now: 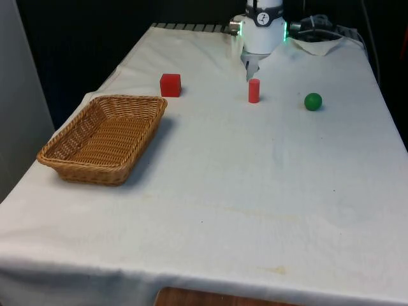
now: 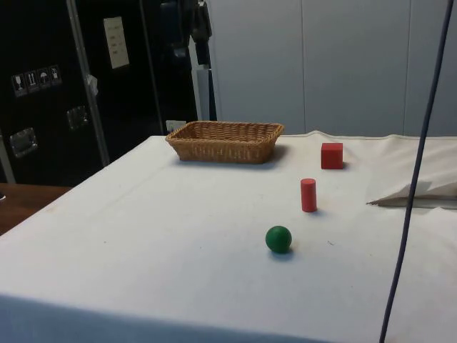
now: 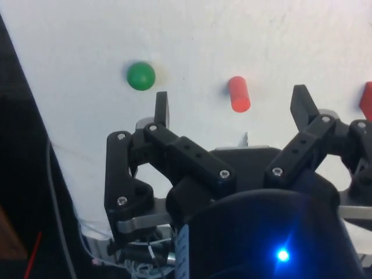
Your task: Pick up the object to the left of the cylinder and place it into the basket.
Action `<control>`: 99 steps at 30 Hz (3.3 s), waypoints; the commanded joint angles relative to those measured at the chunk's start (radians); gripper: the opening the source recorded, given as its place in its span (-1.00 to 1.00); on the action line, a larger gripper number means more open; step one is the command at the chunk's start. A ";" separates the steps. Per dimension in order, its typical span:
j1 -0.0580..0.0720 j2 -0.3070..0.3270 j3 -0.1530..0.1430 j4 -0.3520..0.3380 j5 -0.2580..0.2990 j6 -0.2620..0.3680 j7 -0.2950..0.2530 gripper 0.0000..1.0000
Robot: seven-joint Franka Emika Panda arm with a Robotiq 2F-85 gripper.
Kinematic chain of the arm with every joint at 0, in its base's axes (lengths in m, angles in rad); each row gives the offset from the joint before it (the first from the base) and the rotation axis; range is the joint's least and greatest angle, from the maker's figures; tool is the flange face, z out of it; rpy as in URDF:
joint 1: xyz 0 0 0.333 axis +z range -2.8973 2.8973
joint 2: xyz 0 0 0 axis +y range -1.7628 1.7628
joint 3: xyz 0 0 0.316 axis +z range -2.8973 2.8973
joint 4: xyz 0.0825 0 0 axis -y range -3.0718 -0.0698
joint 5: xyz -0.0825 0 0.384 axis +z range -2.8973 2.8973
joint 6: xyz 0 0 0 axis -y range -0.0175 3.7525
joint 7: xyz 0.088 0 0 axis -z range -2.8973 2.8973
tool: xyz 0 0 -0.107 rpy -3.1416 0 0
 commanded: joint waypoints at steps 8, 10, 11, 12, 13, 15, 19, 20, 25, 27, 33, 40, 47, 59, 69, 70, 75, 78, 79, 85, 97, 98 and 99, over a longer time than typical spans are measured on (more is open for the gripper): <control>0.001 -0.057 0.036 -0.116 -0.055 0.105 0.060 1.00; 0.001 -0.066 0.044 -0.138 -0.064 0.123 0.071 1.00; 0.001 -0.070 0.048 -0.148 -0.068 0.132 0.076 1.00; 0.001 -0.074 0.052 -0.159 -0.072 0.142 0.082 1.00; 0.001 -0.077 0.056 -0.169 -0.076 0.151 0.087 1.00; 0.000 -0.084 0.062 -0.186 -0.084 0.166 0.097 1.00; 0.000 -0.092 0.074 -0.215 -0.093 0.194 0.111 1.00; 0.000 -0.096 0.081 -0.234 -0.099 0.213 0.121 1.00; -0.002 -0.111 0.101 -0.294 -0.115 0.271 0.148 1.00; -0.002 -0.113 0.104 -0.304 -0.117 0.280 0.152 1.00; -0.002 -0.128 0.123 -0.362 -0.125 0.324 0.175 1.00; -0.002 -0.139 0.149 -0.419 -0.126 0.364 0.198 1.00; -0.002 -0.138 0.170 -0.463 -0.118 0.398 0.214 1.00; -0.001 -0.126 0.210 -0.564 -0.115 0.513 0.253 1.00; -0.002 -0.090 0.225 -0.623 -0.112 0.621 0.267 1.00; 0.000 -0.096 0.223 -0.616 -0.105 0.598 0.255 1.00; -0.001 -0.062 0.228 -0.649 -0.113 0.688 0.271 1.00; -0.001 -0.048 0.230 -0.661 -0.112 0.721 0.272 1.00; 0.000 -0.053 0.229 -0.656 -0.104 0.701 0.260 1.00; 0.000 -0.006 0.232 -0.686 -0.109 0.799 0.272 1.00; -0.002 0.078 0.240 -0.698 -0.087 0.898 0.259 1.00; -0.001 0.079 0.235 -0.693 -0.102 0.887 0.266 1.00; -0.002 0.081 0.241 -0.698 -0.086 0.901 0.258 1.00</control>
